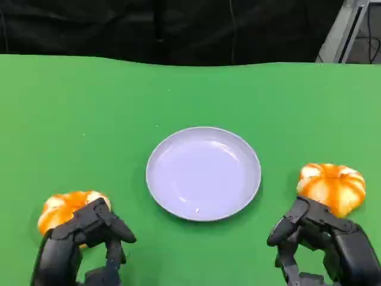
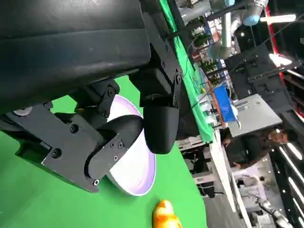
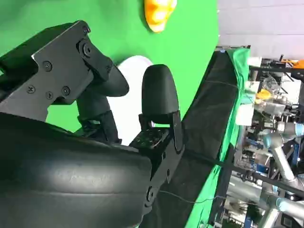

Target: Grasp the bread from the table and place it into the plate.

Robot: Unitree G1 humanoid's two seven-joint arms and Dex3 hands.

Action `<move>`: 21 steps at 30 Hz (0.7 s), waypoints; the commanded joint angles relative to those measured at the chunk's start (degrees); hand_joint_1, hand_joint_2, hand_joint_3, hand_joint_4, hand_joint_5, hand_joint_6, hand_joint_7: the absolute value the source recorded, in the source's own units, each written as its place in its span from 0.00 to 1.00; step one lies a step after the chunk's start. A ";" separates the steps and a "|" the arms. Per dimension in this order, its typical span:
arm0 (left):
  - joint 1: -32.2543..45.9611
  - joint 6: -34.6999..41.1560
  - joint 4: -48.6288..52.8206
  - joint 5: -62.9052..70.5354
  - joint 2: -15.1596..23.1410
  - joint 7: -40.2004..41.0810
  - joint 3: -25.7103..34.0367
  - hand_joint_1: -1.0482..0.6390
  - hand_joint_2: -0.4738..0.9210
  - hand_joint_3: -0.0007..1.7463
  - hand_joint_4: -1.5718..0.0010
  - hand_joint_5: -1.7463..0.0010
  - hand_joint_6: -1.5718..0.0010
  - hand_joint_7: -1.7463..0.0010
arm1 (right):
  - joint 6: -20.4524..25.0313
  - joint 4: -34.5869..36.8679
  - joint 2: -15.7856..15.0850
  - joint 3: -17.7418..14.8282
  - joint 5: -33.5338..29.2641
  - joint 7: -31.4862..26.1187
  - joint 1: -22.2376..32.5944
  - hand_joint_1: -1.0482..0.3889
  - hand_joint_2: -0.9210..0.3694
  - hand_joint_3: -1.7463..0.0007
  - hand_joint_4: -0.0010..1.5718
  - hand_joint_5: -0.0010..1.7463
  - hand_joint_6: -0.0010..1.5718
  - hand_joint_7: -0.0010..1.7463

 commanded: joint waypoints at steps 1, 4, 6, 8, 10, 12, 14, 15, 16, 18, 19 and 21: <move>0.49 0.13 -0.86 -0.01 0.41 0.30 0.35 0.51 0.65 0.74 0.48 0.00 0.50 0.12 | -0.71 -0.24 -0.62 -0.29 0.36 -0.01 0.53 0.75 0.39 0.25 0.44 0.96 0.44 0.82; 0.51 0.36 -0.92 -0.49 0.35 0.07 0.28 0.51 0.66 0.74 0.48 0.00 0.50 0.12 | -0.60 -0.32 -0.62 -0.33 0.38 0.01 0.51 0.75 0.38 0.25 0.44 0.96 0.44 0.82; 0.29 0.14 -0.60 -0.83 0.46 -0.20 0.27 0.51 0.66 0.74 0.48 0.00 0.50 0.12 | -0.20 -0.36 -0.55 -0.36 0.47 0.03 0.42 0.75 0.38 0.25 0.44 0.96 0.44 0.82; 0.03 -0.18 -0.25 -1.06 0.60 -0.38 0.30 0.51 0.66 0.74 0.48 0.01 0.49 0.13 | -0.22 -0.26 -0.50 -0.36 0.74 0.16 0.31 0.76 0.38 0.26 0.44 0.97 0.44 0.82; -0.05 -0.29 -0.14 -1.15 0.65 -0.42 0.30 0.52 0.66 0.74 0.48 0.01 0.49 0.13 | -0.30 -0.20 -0.49 -0.36 0.85 0.22 0.28 0.76 0.38 0.26 0.44 0.97 0.44 0.82; -0.05 -0.29 -0.14 -1.16 0.65 -0.42 0.30 0.52 0.66 0.74 0.48 0.01 0.49 0.13 | -0.30 -0.20 -0.49 -0.37 0.86 0.24 0.28 0.76 0.38 0.26 0.44 0.97 0.44 0.82; -0.05 -0.29 -0.14 -1.16 0.65 -0.43 0.30 0.52 0.66 0.74 0.47 0.01 0.49 0.13 | -0.30 -0.20 -0.48 -0.38 0.86 0.25 0.28 0.76 0.37 0.26 0.44 0.97 0.44 0.82; -0.05 -0.29 -0.14 -1.16 0.65 -0.43 0.30 0.52 0.66 0.74 0.47 0.01 0.49 0.13 | -0.30 -0.20 -0.48 -0.38 0.86 0.26 0.28 0.76 0.37 0.26 0.44 0.97 0.44 0.82; -0.05 -0.29 -0.14 -1.16 0.65 -0.43 0.30 0.52 0.66 0.74 0.47 0.01 0.49 0.13 | -0.30 -0.20 -0.48 -0.38 0.86 0.26 0.28 0.76 0.37 0.26 0.43 0.97 0.44 0.82; -0.05 -0.29 -0.14 -1.16 0.65 -0.43 0.30 0.52 0.66 0.74 0.47 0.01 0.49 0.13 | -0.30 -0.20 -0.47 -0.39 0.86 0.27 0.28 0.76 0.37 0.26 0.43 0.97 0.44 0.82; -0.04 -0.04 -0.29 -0.92 0.61 -0.21 0.36 0.51 0.66 0.74 0.47 0.01 0.49 0.13 | 0.00 -0.33 -0.40 -0.33 0.72 0.19 0.20 0.76 0.37 0.26 0.43 0.97 0.44 0.82; -0.03 0.28 -0.48 -0.61 0.56 0.06 0.43 0.51 0.66 0.74 0.47 0.01 0.49 0.13 | 0.39 -0.49 -0.31 -0.27 0.56 0.10 0.10 0.76 0.38 0.26 0.43 0.97 0.44 0.82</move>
